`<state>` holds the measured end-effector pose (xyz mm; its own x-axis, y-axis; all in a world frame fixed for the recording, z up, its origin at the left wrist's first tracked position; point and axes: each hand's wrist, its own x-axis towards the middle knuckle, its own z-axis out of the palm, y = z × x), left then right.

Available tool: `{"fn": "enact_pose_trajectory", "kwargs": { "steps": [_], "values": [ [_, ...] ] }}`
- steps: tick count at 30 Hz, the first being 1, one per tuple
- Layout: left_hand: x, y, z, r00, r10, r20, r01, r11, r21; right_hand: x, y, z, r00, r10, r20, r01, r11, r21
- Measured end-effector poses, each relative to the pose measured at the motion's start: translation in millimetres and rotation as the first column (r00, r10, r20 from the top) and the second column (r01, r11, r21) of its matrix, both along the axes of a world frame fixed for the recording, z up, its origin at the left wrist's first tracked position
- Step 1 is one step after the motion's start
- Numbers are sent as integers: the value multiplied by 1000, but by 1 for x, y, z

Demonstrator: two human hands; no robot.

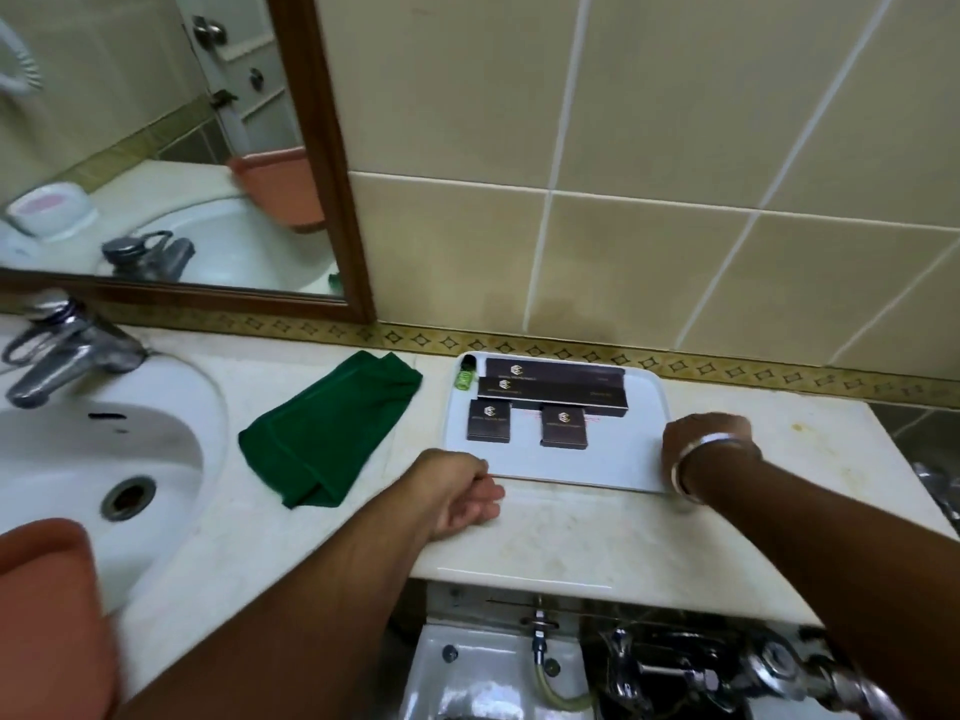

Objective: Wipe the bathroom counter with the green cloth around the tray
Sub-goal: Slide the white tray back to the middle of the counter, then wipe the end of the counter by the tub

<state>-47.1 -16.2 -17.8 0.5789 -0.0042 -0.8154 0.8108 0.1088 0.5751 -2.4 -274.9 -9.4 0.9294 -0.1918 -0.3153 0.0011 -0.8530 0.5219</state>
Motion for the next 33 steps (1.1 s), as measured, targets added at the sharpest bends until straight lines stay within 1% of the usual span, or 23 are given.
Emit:
{"fn": "enact_pose_trajectory", "kwargs": {
  "steps": [1,2,3,4,5,6,7,8,9,10,12,13,14,16,17,19,21,23,26,27,30,31,33],
  "values": [
    [-1,16,2,993,-51,103,33,984,175,7,22,14,997,57,50,-56,998,-25],
    [-1,38,3,974,-113,194,25,913,408,17,46,25,984,121,134,-127,991,41],
    [-2,63,6,951,-195,241,-6,765,644,26,74,32,964,157,215,-201,960,196],
    [-3,88,10,939,-249,239,-58,568,821,35,105,37,956,159,246,-250,879,407],
    [-3,116,13,944,-244,222,-108,408,907,43,141,38,960,165,227,-272,751,602],
    [-3,141,13,961,-199,191,-120,321,939,48,178,37,969,163,184,-245,616,748],
    [-1,160,12,978,-157,140,-86,309,947,54,210,32,981,145,131,-188,515,836],
    [3,176,8,987,-132,88,-35,360,932,59,240,25,989,126,77,-128,478,869],
    [10,188,3,990,-134,40,22,429,903,64,266,16,993,117,29,-83,497,864],
    [17,193,1,987,-159,16,66,499,864,70,283,7,993,114,-7,-58,555,830],
    [31,196,-2,979,-196,51,80,607,790,79,302,-7,992,127,-15,-78,688,722],
    [35,196,-3,973,-220,70,86,626,775,83,307,-11,991,132,-8,-91,722,686],
    [39,195,-6,961,-269,68,113,605,788,87,309,-12,991,131,-9,-90,726,681],
    [42,195,-9,924,-380,38,183,527,830,90,310,-9,991,127,-27,-71,700,710],
    [41,197,-11,907,-420,33,210,519,828,91,309,-7,991,128,-37,-62,686,725],
    [35,205,-14,877,-478,44,262,553,791,88,303,0,990,123,-67,-27,633,774],
    [28,213,-11,867,-483,122,264,653,709,79,289,10,988,114,-107,29,536,844],
    [20,216,1,863,-442,245,236,781,578,66,266,23,983,89,-159,111,401,909],
    [11,204,24,833,-440,335,306,871,385,38,210,37,983,34,-179,170,183,968],
    [7,196,30,833,-431,348,334,891,307,27,189,39,983,12,-183,179,151,972],
    [2,122,31,848,-378,371,385,921,59,-17,92,41,962,-133,-239,256,131,958],
    [-1,89,27,852,-361,380,391,920,-3,-33,57,39,944,-201,-262,291,126,948],
    [-11,5,17,849,-369,379,416,908,-49,-67,-21,31,878,-362,-314,357,57,932]
  ]
}}
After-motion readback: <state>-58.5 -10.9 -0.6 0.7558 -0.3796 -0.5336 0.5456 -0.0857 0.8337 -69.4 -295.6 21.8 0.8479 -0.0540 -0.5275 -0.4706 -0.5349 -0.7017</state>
